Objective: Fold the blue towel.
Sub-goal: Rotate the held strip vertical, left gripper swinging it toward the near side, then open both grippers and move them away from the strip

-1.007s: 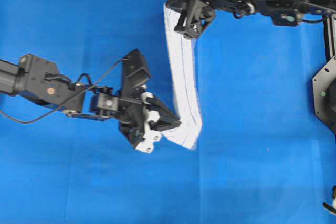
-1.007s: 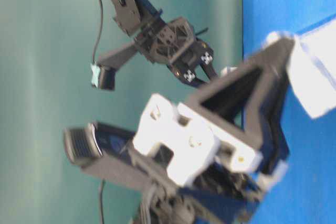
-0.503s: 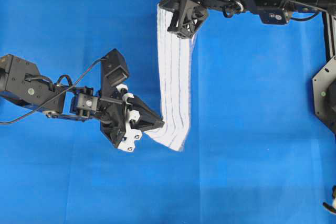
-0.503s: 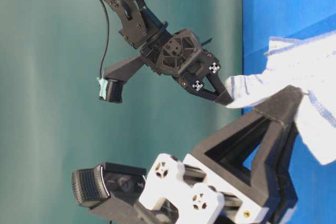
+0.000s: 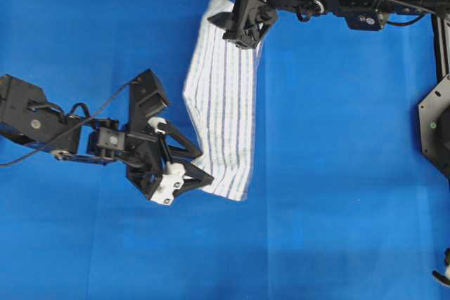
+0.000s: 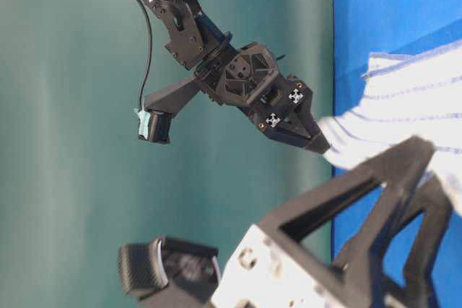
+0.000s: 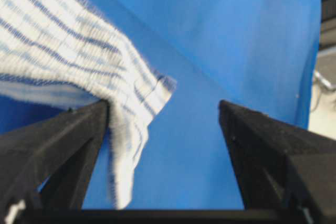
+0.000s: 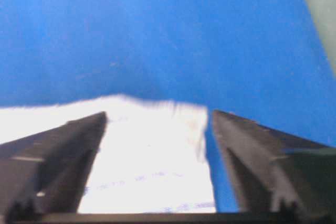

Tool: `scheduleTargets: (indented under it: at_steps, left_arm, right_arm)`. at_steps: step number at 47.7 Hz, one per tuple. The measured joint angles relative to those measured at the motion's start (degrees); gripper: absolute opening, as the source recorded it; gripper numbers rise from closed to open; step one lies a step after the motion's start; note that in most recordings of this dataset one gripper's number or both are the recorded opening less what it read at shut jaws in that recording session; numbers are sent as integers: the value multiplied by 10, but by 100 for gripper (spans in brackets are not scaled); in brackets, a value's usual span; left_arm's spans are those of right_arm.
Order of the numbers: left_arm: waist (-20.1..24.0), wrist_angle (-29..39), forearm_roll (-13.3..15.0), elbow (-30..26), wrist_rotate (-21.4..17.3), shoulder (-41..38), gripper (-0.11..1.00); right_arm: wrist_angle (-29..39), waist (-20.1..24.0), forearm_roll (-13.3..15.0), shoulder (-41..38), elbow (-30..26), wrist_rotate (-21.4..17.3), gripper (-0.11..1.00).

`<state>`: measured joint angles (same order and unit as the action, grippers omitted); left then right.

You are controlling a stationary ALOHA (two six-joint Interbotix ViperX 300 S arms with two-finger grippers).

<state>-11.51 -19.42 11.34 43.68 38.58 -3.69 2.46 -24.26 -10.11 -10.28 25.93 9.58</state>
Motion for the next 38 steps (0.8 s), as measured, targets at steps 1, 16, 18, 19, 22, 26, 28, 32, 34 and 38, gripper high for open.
scheduleTargets:
  at_steps: [1,16,18,19,22,26,28,32,34,38]
  left_arm:
    - [-1,1,0,3,0,5,77]
    - [-12,67,0,74,-2,117,77]
    - [-11,69,0,83,-6,131,77]
    - [-10,70,0,86,-9,137,77]
    - [-3,73,-1,93,-20,153,77]
    - [14,76,-4,103,-47,171,77]
    - [24,77,-6,107,-67,179,77]
    - [45,83,-6,113,-118,187,77]
    - [58,87,-7,114,-145,189,77]
    - [84,101,-7,114,-188,189,77]
  right_arm:
    - [0,1,3,1,0,0,93]
    - [-2,0,9,33,14,1,91]
    - [-2,0,9,41,23,1,91]
    - [-2,0,9,45,26,2,91]
    - [-2,0,9,59,42,1,91]
    - [-4,0,9,78,66,-1,91]
    - [-6,1,9,88,76,-2,91]
    - [-8,0,8,110,105,-3,91]
    - [-8,0,4,122,120,-3,91]
    - [-10,0,-3,143,146,-4,91]
